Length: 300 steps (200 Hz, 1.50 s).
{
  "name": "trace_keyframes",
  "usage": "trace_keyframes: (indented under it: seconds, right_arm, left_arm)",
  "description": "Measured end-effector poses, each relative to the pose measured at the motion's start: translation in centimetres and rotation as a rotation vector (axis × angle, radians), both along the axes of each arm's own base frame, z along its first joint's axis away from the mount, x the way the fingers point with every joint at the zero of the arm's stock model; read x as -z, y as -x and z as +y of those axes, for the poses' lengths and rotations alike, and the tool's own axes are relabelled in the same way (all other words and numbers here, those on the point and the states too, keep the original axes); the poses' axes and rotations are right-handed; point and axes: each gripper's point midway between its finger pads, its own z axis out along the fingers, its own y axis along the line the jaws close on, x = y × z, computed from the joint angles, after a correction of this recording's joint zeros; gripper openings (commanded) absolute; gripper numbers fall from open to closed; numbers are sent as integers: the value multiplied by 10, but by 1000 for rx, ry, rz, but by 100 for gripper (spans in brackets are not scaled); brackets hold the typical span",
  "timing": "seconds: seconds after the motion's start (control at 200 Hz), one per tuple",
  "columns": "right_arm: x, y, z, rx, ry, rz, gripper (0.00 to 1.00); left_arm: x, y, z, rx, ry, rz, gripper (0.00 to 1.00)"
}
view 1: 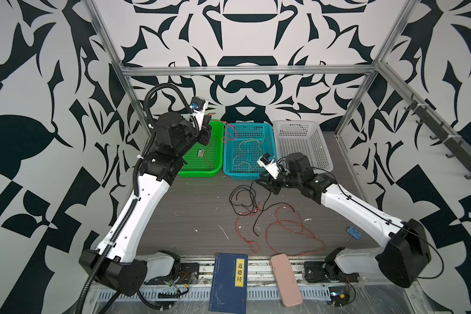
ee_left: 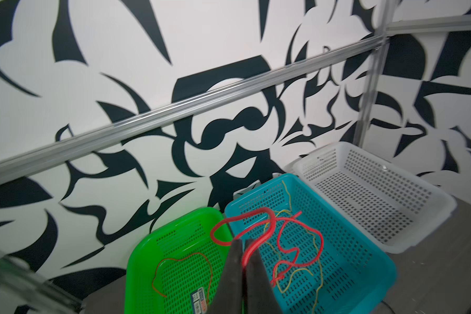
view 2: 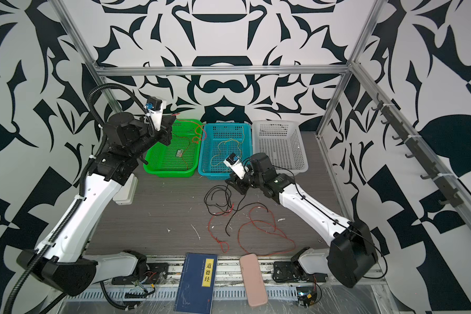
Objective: Untangle and sort cables by color
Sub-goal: Untie the cable, then place the cable into the container.
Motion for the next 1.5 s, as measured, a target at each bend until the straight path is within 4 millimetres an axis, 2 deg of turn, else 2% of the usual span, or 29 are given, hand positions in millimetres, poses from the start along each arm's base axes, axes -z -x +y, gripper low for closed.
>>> trace_keyframes:
  seconds: [0.145,0.27,0.39,0.62,0.905,0.98,1.085,1.115,1.16,1.17,1.266,1.316,1.411,1.501]
  right_arm:
    - [-9,8,-7,16,-19,-11,36]
    - [-6,14,-12,30,-13,1,36]
    - [0,15,-15,44,-5,17,36]
    - [19,21,-20,63,16,65,36]
    - [22,26,-27,82,17,69,35]
    - [23,28,-28,85,17,71,35]
    - [26,29,-29,87,20,76,35]
    - [26,29,-29,88,21,78,35]
    - [27,29,-30,90,21,81,35]
    - [27,29,-30,91,22,82,36]
    - [29,28,-32,112,25,94,45]
    - [31,26,-34,133,34,97,47]
    - [40,20,-42,204,63,123,50]
    - [54,14,-53,289,107,166,51]
  left_arm:
    - [30,-41,38,-121,-7,67,0]
    - [53,-76,67,-209,-14,118,0]
    - [74,-107,85,-272,-16,143,0]
    - [134,-150,91,-313,-35,238,0]
    - [203,-177,97,-343,-28,366,0]
    - [218,-187,102,-354,-11,397,20]
    - [238,-200,111,-372,13,442,57]
    - [243,-202,112,-377,23,457,71]
    - [251,-204,114,-378,26,474,97]
    - [252,-204,114,-379,26,477,99]
    - [261,-204,115,-375,42,502,100]
    - [260,-204,114,-371,51,504,99]
    - [249,-202,113,-366,71,480,100]
    - [229,-187,112,-362,95,446,100]
